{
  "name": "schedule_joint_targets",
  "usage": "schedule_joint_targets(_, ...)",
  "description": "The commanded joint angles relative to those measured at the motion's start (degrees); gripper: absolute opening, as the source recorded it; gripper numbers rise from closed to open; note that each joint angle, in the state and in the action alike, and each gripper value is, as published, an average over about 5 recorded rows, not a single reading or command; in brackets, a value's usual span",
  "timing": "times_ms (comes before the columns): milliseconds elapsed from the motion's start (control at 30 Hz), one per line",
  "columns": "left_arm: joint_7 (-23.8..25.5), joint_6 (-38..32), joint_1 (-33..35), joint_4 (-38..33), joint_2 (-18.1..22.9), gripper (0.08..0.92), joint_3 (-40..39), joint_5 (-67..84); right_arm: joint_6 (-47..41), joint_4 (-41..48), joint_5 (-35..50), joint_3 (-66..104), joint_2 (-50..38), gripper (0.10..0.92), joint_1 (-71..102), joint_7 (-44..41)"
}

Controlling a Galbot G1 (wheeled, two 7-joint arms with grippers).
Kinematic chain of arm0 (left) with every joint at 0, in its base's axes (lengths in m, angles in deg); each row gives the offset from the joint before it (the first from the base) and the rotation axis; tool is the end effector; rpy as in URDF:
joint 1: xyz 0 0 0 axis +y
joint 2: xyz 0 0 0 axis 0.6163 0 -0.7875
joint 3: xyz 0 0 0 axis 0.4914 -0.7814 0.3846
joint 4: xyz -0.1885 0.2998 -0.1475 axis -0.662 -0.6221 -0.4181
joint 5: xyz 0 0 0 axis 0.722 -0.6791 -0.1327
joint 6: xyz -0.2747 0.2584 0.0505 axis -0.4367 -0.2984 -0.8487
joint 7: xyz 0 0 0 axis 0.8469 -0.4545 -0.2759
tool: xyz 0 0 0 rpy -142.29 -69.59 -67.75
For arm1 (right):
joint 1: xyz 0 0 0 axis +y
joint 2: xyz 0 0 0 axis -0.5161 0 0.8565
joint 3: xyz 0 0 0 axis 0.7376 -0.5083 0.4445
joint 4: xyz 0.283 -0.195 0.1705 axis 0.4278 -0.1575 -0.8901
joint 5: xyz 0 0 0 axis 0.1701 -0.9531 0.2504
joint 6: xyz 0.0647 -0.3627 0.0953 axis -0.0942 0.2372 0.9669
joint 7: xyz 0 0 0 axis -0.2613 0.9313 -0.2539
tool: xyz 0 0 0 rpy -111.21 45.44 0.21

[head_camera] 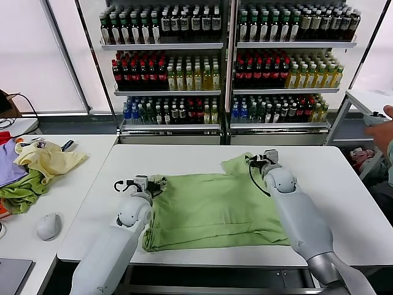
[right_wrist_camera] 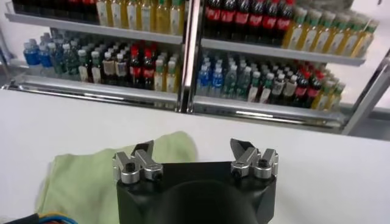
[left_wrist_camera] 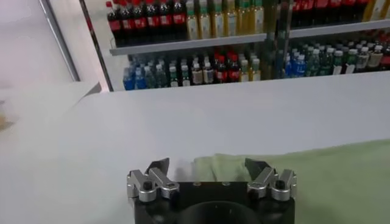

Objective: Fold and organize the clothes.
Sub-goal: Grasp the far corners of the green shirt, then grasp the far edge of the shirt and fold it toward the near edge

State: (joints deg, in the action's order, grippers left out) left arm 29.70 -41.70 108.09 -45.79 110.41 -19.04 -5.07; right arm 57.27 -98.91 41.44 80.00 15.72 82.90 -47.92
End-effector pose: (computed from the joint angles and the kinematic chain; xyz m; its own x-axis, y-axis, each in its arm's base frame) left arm 0.4854 0.0000 -0.3329 -0.8674 -0.0178 0.4974 0.0281 0.9960 0.0845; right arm 0.6064 -0.0481 -0.2987 -0.8770 -0.0759 0.4745 -0.1162 0.9916 -0.0562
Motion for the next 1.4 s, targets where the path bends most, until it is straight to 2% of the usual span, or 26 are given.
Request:
schedule_joint_targets(33, 0.25, 0.19, 0.50, 0.51, 0.00, 0.715, -0.28, 1.41, 0.01, 6.39, -0.23, -0.07, 2.27, 0.708, -2.07, -1.56)
schedule_joint_targets(367, 0.64, 0.27, 1.50, -0.30, -0.55, 0.429, -0.36, 2.23, -2.97, 6.98, 1.25, 0.85, 2.31, 0.423, -1.79, -1.01)
schedule_joint_targets(667, 0.94, -1.73, 2.05, -1.28, -0.71, 0.171, -0.25, 3.61, -1.44, 3.68, 1.87, 0.74, 1.50, 0.144, -0.08, -1.55)
schedule_joint_targets(800, 1.30, -4.53, 2.97, -3.94, -1.15, 0.105, 0.25, 4.24, 0.76, -0.52, 2.47, 0.61, 0.53, 0.119, 1.53, -1.05)
schedule_joint_targets(1000, 2.15, -7.94, 5.77, -11.15, -3.07, 0.101, 1.41, 4.86, 1.96, -12.47, 5.71, 0.94, -2.33, 0.119, 5.38, 0.04)
schedule_joint_targets(1400, 2.37, -6.86, 13.69, -25.65, -4.68, 0.101, 3.83, 7.32, -0.09, -36.49, 9.65, 6.24, -10.38, 0.119, 19.59, 1.14)
